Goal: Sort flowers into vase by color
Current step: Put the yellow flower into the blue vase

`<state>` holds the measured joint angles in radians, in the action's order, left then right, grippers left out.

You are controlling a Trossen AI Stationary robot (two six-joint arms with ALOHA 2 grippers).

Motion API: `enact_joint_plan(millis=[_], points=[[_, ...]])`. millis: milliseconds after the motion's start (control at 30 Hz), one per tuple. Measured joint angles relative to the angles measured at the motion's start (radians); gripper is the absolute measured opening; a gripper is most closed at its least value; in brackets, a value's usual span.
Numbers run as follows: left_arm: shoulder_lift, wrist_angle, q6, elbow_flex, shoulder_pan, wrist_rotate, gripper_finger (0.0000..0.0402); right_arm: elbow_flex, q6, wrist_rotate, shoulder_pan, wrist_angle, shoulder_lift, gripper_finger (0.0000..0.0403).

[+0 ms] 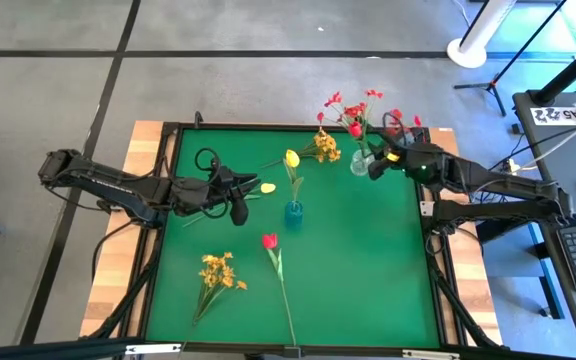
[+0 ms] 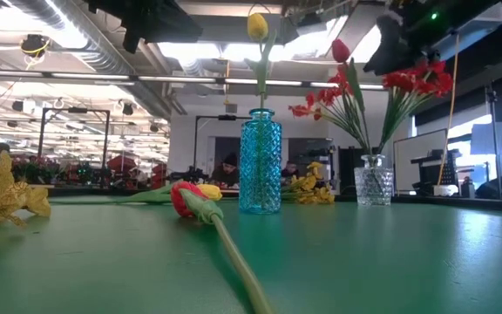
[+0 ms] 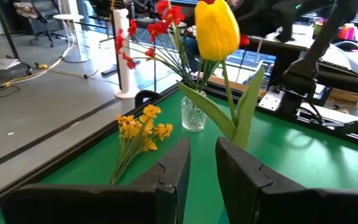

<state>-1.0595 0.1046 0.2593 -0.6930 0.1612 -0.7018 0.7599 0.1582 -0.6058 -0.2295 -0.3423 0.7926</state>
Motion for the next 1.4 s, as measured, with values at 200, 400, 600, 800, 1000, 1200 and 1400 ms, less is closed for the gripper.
enact_joint_plan(millis=[200, 400, 600, 800, 1000, 1200, 1400], points=[[0.000, -0.105, 0.039, 0.000, -0.014, -0.069, 0.0074, 0.070, 0.021, 0.220, 0.000, 0.000, -0.075, 0.0245], [-0.007, -0.385, 0.247, 0.000, -0.099, 0.072, 0.0074, 0.098, 0.021, 0.472, 0.001, 0.029, -0.131, 0.0248], [-0.071, -0.579, 0.309, 0.000, -0.195, 0.345, 0.0075, 0.071, 0.021, 0.739, 0.001, 0.171, -0.145, 0.0246], [-0.199, -0.702, 0.260, 0.000, -0.264, 0.472, 0.0106, 0.030, 0.022, 0.841, 0.002, 0.276, -0.131, 0.0246], [-0.312, -0.783, 0.246, 0.000, -0.308, 0.511, 0.0159, -0.005, 0.025, 0.817, 0.001, 0.283, -0.120, 0.0246], [-0.400, -0.767, 0.213, 0.000, -0.349, 0.533, 0.0192, -0.008, 0.025, 0.818, 0.001, 0.286, -0.120, 0.0246], [-0.481, -0.766, 0.208, -0.010, -0.391, 0.604, 0.0186, -0.008, 0.022, 0.818, 0.001, 0.287, -0.120, 0.0246]])
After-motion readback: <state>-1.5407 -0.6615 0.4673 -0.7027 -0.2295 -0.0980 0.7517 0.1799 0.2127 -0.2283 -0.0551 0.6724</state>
